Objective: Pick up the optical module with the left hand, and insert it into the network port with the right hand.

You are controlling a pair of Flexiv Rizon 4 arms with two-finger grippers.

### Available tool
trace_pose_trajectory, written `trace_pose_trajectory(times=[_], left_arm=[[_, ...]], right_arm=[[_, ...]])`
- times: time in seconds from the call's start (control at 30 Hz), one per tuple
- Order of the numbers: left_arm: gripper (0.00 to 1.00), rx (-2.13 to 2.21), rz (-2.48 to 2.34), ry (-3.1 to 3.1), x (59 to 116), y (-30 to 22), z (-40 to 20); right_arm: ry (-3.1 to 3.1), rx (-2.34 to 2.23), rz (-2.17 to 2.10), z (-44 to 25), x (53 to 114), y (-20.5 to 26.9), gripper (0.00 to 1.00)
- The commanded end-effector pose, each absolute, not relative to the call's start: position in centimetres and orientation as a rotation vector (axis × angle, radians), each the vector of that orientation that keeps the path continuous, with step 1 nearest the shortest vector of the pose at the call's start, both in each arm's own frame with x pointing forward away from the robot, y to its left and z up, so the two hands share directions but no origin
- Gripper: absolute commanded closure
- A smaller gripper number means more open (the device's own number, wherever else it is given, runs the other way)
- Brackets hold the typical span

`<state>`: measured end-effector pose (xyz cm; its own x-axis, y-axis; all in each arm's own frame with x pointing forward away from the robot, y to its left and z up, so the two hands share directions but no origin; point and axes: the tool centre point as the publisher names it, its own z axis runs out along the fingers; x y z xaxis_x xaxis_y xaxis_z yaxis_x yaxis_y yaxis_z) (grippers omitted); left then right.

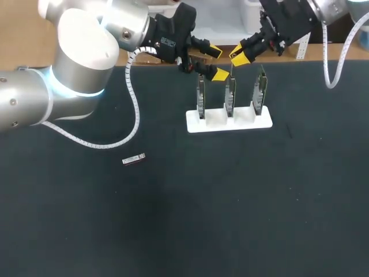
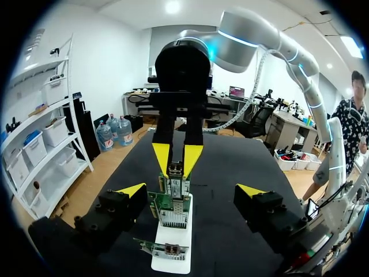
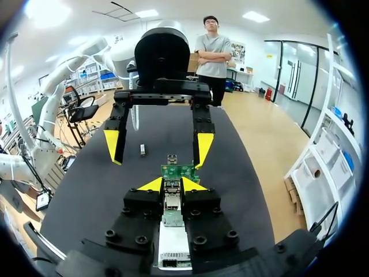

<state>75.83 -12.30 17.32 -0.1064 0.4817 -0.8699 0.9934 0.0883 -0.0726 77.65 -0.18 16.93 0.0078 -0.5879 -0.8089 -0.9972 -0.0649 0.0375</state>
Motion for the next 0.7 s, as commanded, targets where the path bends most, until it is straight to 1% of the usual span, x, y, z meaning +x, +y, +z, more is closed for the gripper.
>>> trace_pose_trajectory(times=[0.03,0.7], left_arm=[[0.00,1.478,-0.943,1.686,76.10,-12.43,17.40],[0.00,1.478,-0.943,1.686,76.10,-12.43,17.40]], right_arm=[[1.637,-1.700,0.897,16.67,76.94,-0.24,1.00],[1.602,-1.722,0.903,17.22,76.81,-0.09,1.00]])
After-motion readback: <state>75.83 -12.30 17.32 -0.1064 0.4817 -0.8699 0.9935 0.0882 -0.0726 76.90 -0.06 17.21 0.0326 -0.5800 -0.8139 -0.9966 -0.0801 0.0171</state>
